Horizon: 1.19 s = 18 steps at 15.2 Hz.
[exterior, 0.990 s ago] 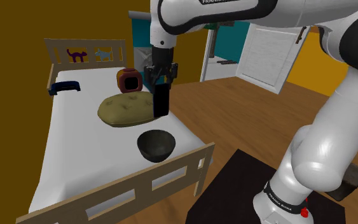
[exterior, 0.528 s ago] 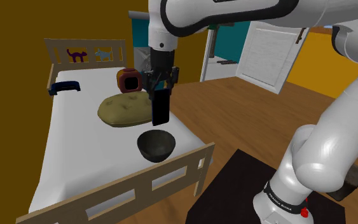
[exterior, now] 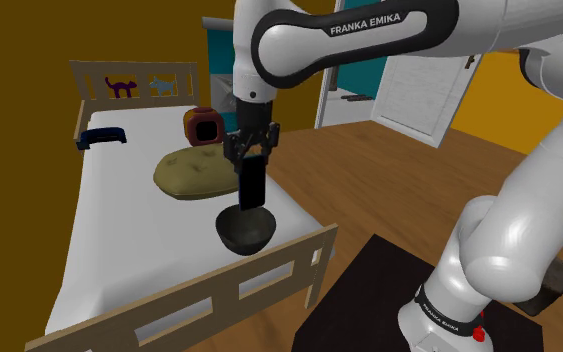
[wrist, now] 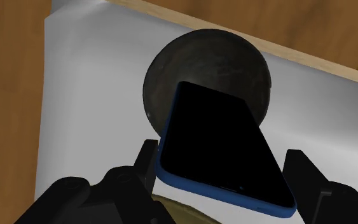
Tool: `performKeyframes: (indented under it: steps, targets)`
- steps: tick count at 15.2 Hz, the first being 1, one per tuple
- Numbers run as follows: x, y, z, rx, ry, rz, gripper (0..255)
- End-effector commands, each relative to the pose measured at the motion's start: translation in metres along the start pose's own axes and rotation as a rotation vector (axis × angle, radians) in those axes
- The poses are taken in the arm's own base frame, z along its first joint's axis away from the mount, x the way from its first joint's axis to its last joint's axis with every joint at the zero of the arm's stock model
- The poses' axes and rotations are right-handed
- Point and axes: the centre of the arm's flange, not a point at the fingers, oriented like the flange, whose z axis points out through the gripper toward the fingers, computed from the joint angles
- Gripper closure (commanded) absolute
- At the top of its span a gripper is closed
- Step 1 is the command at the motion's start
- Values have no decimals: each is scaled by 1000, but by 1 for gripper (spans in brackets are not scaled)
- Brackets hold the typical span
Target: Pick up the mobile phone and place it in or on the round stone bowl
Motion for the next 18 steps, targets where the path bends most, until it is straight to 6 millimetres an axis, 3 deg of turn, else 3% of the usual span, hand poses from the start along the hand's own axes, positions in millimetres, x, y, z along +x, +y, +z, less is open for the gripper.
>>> performKeyframes:
  steps: [1, 11, 18]
  targets:
    - [-1, 0, 10, 0, 1, 0, 255]
    - [-2, 0, 67, 0, 1, 0, 255]
    - [-2, 0, 67, 0, 1, 0, 255]
